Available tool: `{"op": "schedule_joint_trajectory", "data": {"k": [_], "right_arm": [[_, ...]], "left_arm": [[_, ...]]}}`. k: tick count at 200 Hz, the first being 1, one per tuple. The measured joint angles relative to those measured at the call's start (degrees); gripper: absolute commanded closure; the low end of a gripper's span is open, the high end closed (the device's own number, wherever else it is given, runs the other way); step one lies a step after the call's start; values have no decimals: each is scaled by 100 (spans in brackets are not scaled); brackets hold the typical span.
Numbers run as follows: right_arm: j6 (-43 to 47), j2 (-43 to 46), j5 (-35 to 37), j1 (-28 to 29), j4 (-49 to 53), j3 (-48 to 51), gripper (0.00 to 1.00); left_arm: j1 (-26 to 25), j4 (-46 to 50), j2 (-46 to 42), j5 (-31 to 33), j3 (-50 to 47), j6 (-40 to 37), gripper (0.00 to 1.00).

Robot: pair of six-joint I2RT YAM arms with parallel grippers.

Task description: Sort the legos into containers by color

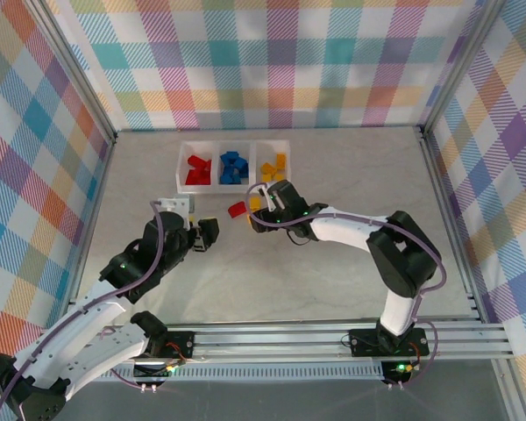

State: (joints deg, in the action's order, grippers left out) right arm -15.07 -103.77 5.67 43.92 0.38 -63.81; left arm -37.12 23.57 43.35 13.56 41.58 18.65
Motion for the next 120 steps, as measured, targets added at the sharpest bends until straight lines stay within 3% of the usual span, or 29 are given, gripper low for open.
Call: {"op": "schedule_joint_trajectory", "data": {"k": [81,120], "right_arm": [[-229,-848,142,81,-15,-487,24],[-229,-1021,144,85,17,-671,25]], "left_arm": [[-74,-304,-1185,-321,-621,-227,39],[-74,-407,-1154,-348,-621,-293,39]]}}
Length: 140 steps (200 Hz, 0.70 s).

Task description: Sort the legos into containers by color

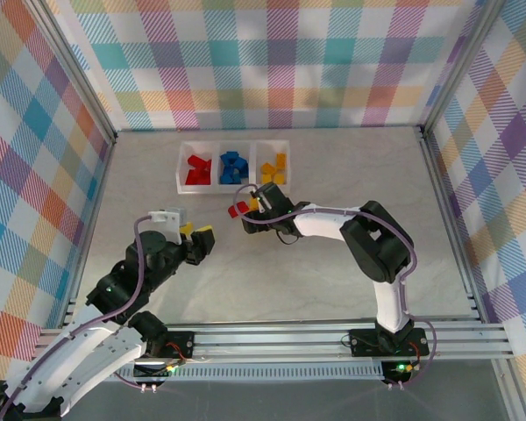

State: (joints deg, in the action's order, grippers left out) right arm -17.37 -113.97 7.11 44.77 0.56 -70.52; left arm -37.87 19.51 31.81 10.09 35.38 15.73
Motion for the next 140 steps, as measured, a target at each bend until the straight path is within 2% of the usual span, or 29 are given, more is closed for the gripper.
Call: {"op": "schedule_joint_trajectory", "data": {"k": [15,58,82,140], "right_arm": [[0,-66,2,11,7,-72,27],[-22,-291,0,31,76,-216,42],[-2,-302,35,31,94,-227,56],[289,-249,138,31,192,-267,60]], "left_arm": [[0,-13,79,-2,0,-13,39],[0,-13,262,-20,0,-15,39],[0,-13,258,-20,0,-15,39],[0,-15,251,-22,2,-15,40]]}}
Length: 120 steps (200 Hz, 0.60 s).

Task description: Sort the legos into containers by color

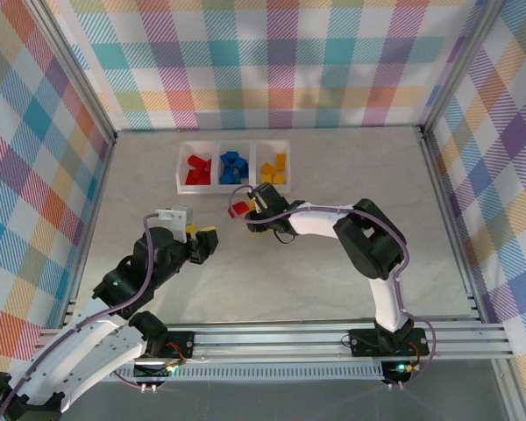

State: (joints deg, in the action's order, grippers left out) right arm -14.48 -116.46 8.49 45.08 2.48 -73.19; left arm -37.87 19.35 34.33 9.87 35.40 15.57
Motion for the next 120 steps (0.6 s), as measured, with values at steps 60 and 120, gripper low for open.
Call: {"op": "schedule_joint_trajectory", "data": {"k": [60,120], "right_arm": [[428,1165,140,-118,413,20,60],[717,1080,131,-791,861,-1075,59]], "left_arm": [[-33,-2,-188,-238,59,2,39],[-33,20,-33,-293,352,11,37]]}}
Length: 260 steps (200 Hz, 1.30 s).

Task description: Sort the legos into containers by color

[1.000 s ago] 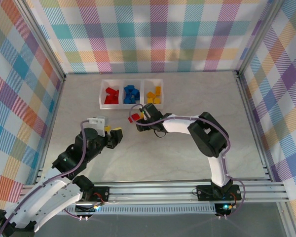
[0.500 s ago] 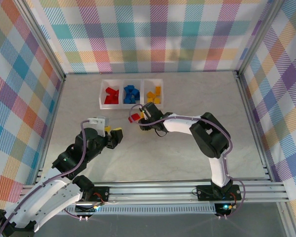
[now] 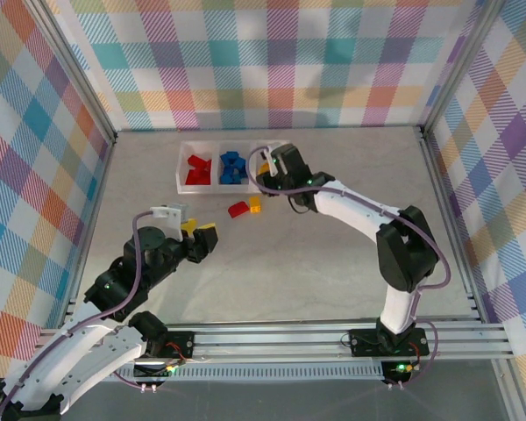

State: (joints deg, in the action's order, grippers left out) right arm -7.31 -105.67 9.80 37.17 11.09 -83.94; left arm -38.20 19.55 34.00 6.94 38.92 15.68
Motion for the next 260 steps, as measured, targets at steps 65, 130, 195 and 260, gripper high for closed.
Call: {"op": "schedule_joint_trajectory", "data": {"k": [65,130,195,260], "right_arm": [[111,-1740,-234,-560,826,-2470,39],[46,-2017,-538,-710,1381,-2765,31],[-105,-225,-927,-710,1141,-647,31],[-26,2120,-1587,-710,693,1971,31]], "left_arm": [[0,306,1292,-4,442,216,38],[-4,350,1862,70,452,302,36],[354,-693,3759,-26,566,-236,38],[1182,-780,6037,-715,2155,-1467,41]]}}
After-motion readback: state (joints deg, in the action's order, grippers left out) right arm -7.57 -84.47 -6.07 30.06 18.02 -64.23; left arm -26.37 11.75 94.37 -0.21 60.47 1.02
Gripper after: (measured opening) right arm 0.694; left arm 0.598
